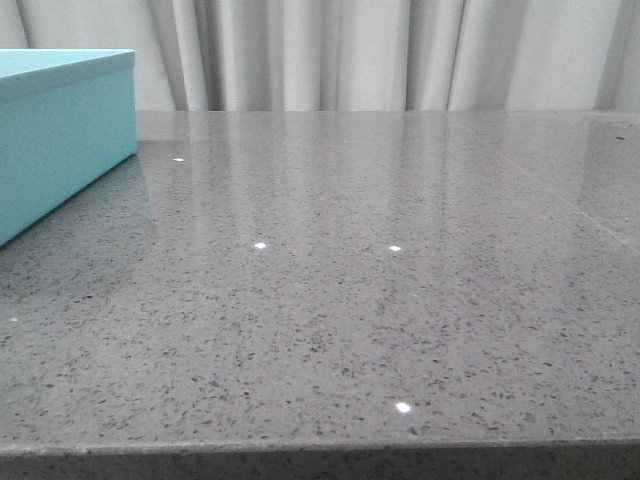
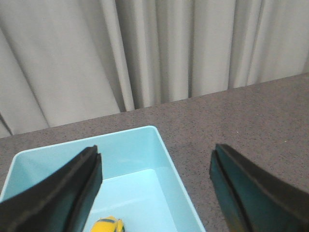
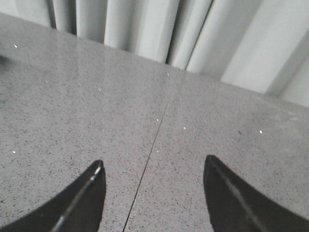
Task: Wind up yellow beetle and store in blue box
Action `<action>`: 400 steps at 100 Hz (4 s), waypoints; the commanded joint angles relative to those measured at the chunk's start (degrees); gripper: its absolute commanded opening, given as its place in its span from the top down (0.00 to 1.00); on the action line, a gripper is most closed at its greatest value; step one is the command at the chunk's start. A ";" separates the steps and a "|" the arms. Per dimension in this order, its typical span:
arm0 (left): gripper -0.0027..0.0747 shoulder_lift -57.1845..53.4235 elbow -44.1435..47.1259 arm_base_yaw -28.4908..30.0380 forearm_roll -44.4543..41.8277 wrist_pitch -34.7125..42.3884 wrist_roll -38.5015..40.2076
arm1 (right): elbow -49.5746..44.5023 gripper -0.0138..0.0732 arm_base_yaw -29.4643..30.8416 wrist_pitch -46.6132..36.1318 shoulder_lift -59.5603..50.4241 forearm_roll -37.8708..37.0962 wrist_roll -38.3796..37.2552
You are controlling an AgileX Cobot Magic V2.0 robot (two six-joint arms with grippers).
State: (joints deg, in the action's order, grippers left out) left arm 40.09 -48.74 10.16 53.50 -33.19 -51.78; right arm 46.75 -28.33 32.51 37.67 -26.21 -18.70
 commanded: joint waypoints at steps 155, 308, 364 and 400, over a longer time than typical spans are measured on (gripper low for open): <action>0.99 -33.99 32.19 0.01 14.20 6.32 -2.43 | -21.64 0.97 0.19 -6.03 -22.70 -14.33 -9.82; 0.99 -37.37 41.44 -10.63 -50.74 26.16 48.76 | -21.64 0.97 0.19 -6.03 -22.70 -14.33 -9.82; 0.99 -42.22 49.17 -10.63 -51.87 31.37 48.76 | -21.64 0.97 0.19 -6.03 -22.70 -14.33 -9.82; 0.99 -42.22 49.17 -10.63 -51.13 31.80 48.76 | -21.64 0.97 0.19 -6.03 -22.70 -14.33 -9.82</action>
State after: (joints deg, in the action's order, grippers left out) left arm -0.15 0.06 0.05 1.97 -6.55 -3.66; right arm 23.55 -28.33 29.40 14.50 -38.46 -28.53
